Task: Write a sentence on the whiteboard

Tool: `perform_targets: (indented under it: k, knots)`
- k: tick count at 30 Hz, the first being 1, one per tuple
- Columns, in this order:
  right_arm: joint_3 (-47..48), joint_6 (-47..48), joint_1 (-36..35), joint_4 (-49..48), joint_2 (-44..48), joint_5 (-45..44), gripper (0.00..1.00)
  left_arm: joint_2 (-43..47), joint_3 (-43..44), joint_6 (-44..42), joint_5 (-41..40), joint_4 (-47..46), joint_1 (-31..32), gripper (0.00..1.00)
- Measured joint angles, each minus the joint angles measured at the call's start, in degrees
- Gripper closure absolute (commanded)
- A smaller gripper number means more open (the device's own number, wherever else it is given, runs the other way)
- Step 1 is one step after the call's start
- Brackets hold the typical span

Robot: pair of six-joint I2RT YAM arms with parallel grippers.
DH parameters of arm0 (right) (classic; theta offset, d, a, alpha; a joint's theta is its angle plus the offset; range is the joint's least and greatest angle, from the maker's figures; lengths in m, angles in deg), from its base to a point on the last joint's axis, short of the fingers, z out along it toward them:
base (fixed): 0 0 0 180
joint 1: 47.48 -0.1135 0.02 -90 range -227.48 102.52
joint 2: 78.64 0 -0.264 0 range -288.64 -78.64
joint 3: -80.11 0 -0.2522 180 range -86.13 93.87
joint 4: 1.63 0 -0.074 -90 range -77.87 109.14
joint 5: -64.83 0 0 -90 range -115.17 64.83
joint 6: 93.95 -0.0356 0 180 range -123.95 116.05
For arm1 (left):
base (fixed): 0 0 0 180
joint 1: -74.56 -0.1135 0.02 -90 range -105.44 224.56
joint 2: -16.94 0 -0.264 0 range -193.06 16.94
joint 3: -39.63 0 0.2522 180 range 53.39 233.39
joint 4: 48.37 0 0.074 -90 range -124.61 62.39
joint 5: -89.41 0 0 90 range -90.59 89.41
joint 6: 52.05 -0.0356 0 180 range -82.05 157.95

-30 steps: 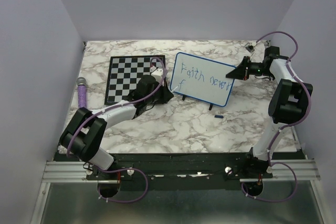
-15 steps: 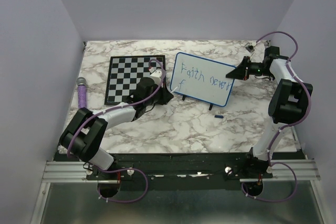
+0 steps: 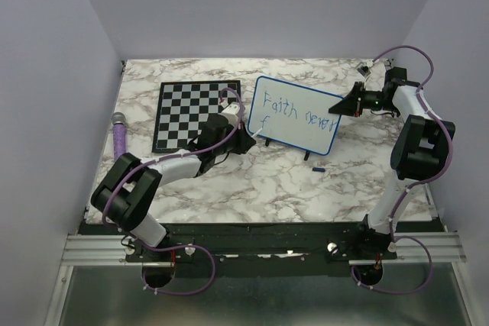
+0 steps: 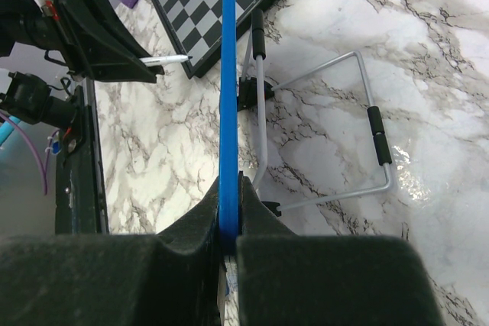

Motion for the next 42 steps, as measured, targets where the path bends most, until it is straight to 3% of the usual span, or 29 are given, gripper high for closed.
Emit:
perform_targets:
  k: [27, 42]
  knots:
    - [0.00, 0.13, 0.00, 0.00, 0.00, 0.00, 0.99, -5.18, 1.79, -0.92, -2.78, 0.11, 3.69, 1.00]
    - [0.00, 0.26, 0.00, 0.02, 0.00, 0.00, 0.99, -9.90, 9.86, -3.56, -3.19, 1.57, 4.33, 1.00]
